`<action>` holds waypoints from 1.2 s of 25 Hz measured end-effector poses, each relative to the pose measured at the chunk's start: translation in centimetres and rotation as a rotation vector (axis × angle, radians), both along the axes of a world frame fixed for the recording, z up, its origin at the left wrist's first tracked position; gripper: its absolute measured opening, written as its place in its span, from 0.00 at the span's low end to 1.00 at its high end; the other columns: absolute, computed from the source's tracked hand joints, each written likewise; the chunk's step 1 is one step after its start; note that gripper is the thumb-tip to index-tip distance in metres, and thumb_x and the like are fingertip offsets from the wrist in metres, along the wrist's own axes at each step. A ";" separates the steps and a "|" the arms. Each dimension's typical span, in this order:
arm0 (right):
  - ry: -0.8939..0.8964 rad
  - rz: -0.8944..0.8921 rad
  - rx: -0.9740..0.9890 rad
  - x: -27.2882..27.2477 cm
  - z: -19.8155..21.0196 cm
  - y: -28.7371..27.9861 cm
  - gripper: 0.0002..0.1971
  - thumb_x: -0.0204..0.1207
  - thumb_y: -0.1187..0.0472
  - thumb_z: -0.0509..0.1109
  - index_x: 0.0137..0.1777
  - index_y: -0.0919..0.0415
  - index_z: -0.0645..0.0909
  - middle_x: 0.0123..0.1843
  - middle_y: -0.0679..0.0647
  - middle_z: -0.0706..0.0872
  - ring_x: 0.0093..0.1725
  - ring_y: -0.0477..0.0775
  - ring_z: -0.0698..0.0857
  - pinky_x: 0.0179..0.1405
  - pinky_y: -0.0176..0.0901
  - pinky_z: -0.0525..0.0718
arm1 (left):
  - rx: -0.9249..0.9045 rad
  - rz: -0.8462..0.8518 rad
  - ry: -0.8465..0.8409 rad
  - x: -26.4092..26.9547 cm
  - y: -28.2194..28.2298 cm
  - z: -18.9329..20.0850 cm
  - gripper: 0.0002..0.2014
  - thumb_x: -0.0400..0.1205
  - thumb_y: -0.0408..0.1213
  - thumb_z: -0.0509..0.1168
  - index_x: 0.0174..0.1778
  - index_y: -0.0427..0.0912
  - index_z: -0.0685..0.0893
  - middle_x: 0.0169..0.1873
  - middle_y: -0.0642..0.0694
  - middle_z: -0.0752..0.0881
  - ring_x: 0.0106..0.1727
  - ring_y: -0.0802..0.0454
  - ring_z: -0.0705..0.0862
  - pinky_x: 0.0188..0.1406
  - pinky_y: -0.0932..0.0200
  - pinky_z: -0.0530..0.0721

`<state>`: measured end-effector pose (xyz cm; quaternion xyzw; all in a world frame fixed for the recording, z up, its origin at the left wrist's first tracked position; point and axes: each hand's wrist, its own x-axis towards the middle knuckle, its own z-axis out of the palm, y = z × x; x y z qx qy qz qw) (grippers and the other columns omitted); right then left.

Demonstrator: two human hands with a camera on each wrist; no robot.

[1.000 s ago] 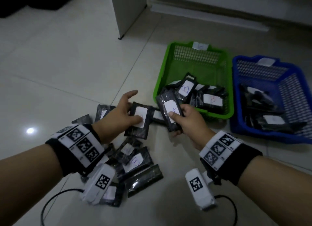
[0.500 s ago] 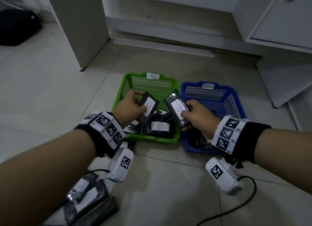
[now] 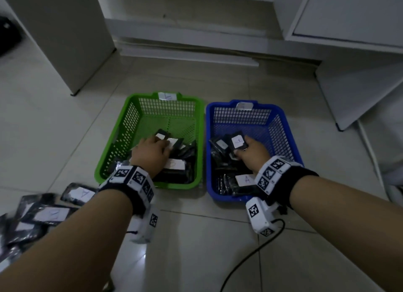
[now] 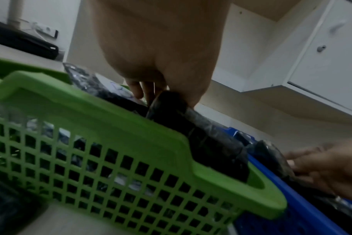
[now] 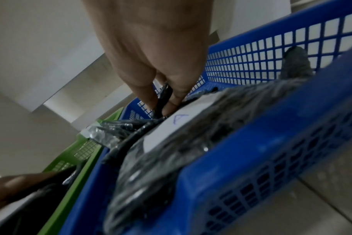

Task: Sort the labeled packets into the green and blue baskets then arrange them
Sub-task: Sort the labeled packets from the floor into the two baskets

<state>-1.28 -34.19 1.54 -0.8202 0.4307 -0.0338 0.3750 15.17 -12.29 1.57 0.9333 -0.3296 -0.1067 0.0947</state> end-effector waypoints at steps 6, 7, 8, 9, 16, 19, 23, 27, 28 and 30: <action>0.250 0.029 -0.221 -0.3 3.4 4.9 0.23 0.75 0.54 0.67 0.70 0.50 0.76 0.72 0.62 0.65 0.72 0.67 0.68 0.76 0.56 0.67 | 0.118 -0.386 0.023 1.3 5.6 5.2 0.20 0.81 0.51 0.58 0.63 0.47 0.84 0.61 0.42 0.81 0.63 0.39 0.79 0.64 0.45 0.78; 0.247 0.096 -0.282 -0.4 4.4 6.3 0.21 0.74 0.53 0.67 0.69 0.49 0.76 0.71 0.60 0.66 0.71 0.66 0.67 0.76 0.56 0.67 | 0.151 -0.444 0.012 1.7 7.5 6.1 0.20 0.78 0.53 0.57 0.59 0.48 0.85 0.59 0.42 0.82 0.61 0.38 0.80 0.61 0.43 0.80; 0.211 0.186 -0.315 -0.1 5.3 8.5 0.20 0.75 0.54 0.67 0.67 0.48 0.77 0.69 0.59 0.67 0.70 0.66 0.68 0.74 0.57 0.68 | 0.202 -0.465 0.007 2.0 10.2 7.1 0.19 0.77 0.52 0.58 0.57 0.49 0.86 0.58 0.43 0.82 0.60 0.39 0.80 0.59 0.44 0.81; 0.157 0.279 -0.333 0.3 6.1 10.9 0.19 0.74 0.55 0.68 0.66 0.49 0.77 0.67 0.58 0.69 0.69 0.65 0.68 0.72 0.57 0.70 | 0.238 -0.460 0.005 2.2 13.0 8.0 0.15 0.78 0.49 0.61 0.57 0.51 0.85 0.59 0.45 0.82 0.60 0.41 0.80 0.60 0.45 0.80; 0.002 0.876 -0.134 2.8 3.7 27.8 0.17 0.74 0.60 0.69 0.63 0.51 0.82 0.61 0.51 0.75 0.66 0.53 0.71 0.69 0.47 0.73 | 0.176 -0.126 0.139 0.4 29.1 4.7 0.15 0.77 0.41 0.68 0.59 0.54 0.84 0.57 0.49 0.83 0.57 0.49 0.83 0.56 0.54 0.81; 0.144 1.013 -0.054 3.4 -0.5 33.5 0.19 0.76 0.55 0.69 0.67 0.52 0.78 0.62 0.51 0.74 0.66 0.53 0.72 0.66 0.47 0.75 | 0.208 0.004 0.123 -1.7 32.2 0.3 0.23 0.77 0.48 0.66 0.68 0.51 0.77 0.63 0.51 0.82 0.62 0.50 0.80 0.61 0.50 0.80; 0.244 0.875 -0.030 3.7 -4.8 37.1 0.30 0.71 0.48 0.73 0.72 0.53 0.72 0.64 0.53 0.71 0.67 0.55 0.70 0.65 0.47 0.75 | 0.238 0.019 0.123 -3.2 32.6 -3.6 0.32 0.75 0.55 0.65 0.75 0.53 0.67 0.67 0.51 0.79 0.70 0.46 0.73 0.68 0.46 0.72; 0.244 0.764 -0.019 4.3 -6.0 37.7 0.29 0.63 0.52 0.80 0.62 0.53 0.73 0.61 0.52 0.72 0.63 0.53 0.71 0.63 0.44 0.76 | 0.123 0.056 0.236 -3.2 32.1 -4.3 0.33 0.72 0.51 0.72 0.73 0.54 0.68 0.59 0.51 0.85 0.61 0.48 0.79 0.60 0.50 0.78; 0.244 0.741 0.033 4.5 -5.9 37.4 0.27 0.61 0.54 0.81 0.58 0.53 0.73 0.59 0.51 0.74 0.59 0.52 0.74 0.57 0.40 0.77 | 0.043 0.102 0.302 -3.1 32.1 -4.0 0.31 0.71 0.50 0.73 0.70 0.53 0.72 0.55 0.52 0.87 0.57 0.51 0.82 0.56 0.52 0.81; 0.191 0.663 0.190 4.9 -5.4 36.5 0.21 0.64 0.59 0.81 0.49 0.50 0.71 0.47 0.47 0.78 0.47 0.46 0.79 0.37 0.27 0.76 | -0.152 0.197 0.455 -2.9 32.1 -3.3 0.21 0.74 0.47 0.73 0.63 0.52 0.78 0.50 0.54 0.88 0.49 0.57 0.85 0.52 0.57 0.83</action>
